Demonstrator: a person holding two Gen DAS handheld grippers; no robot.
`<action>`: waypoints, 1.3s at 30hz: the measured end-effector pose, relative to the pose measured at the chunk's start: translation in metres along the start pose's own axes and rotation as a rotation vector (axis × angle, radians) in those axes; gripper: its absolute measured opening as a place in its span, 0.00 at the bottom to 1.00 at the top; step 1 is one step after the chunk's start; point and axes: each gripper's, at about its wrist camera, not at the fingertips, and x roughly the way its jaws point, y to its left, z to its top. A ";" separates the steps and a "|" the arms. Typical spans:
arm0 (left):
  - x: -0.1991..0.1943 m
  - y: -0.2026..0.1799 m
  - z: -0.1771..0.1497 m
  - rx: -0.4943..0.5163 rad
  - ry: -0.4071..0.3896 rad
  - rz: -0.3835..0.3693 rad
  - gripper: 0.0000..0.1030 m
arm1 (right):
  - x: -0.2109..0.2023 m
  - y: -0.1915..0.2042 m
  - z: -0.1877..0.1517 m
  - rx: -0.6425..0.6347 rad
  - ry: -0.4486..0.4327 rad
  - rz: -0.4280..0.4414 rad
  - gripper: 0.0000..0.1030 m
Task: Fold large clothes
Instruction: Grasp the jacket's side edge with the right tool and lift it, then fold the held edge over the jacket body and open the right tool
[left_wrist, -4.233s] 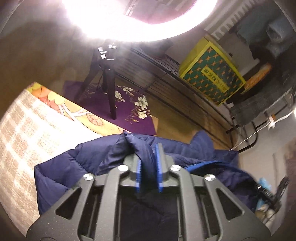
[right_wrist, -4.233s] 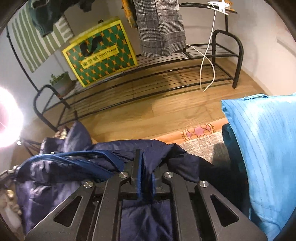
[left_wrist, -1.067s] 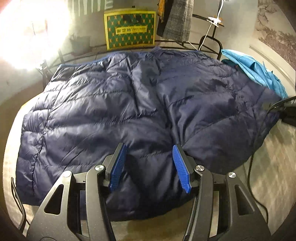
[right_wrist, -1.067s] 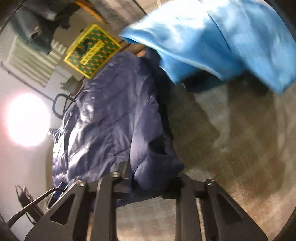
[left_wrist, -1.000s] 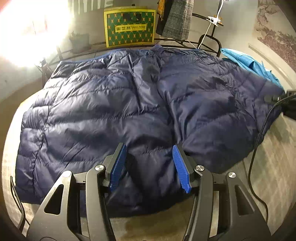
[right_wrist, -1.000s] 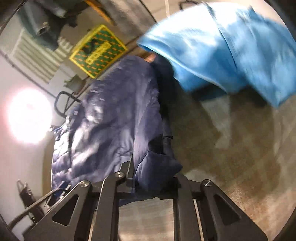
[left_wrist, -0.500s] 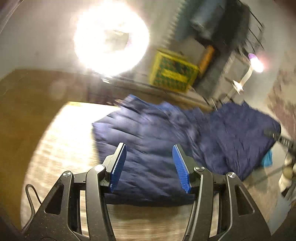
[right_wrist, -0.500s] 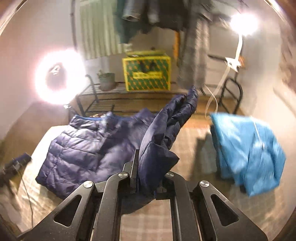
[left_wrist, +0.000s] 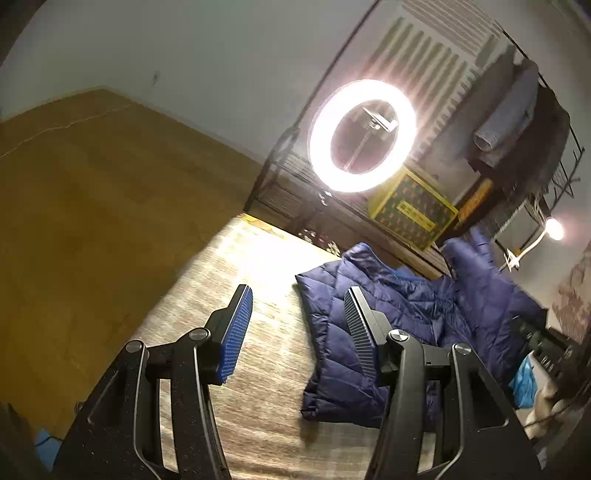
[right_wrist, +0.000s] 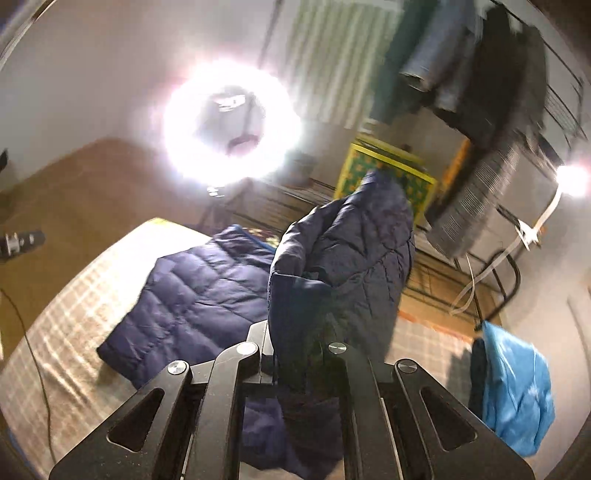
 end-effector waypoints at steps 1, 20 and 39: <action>-0.001 0.003 0.001 -0.008 -0.003 -0.001 0.52 | 0.003 0.010 0.002 -0.012 -0.001 0.009 0.07; 0.015 0.035 -0.001 -0.059 0.011 0.034 0.52 | 0.101 0.182 -0.028 -0.186 0.122 0.242 0.07; 0.052 -0.054 -0.025 0.063 0.103 -0.076 0.52 | 0.023 0.016 -0.042 0.192 0.027 0.628 0.46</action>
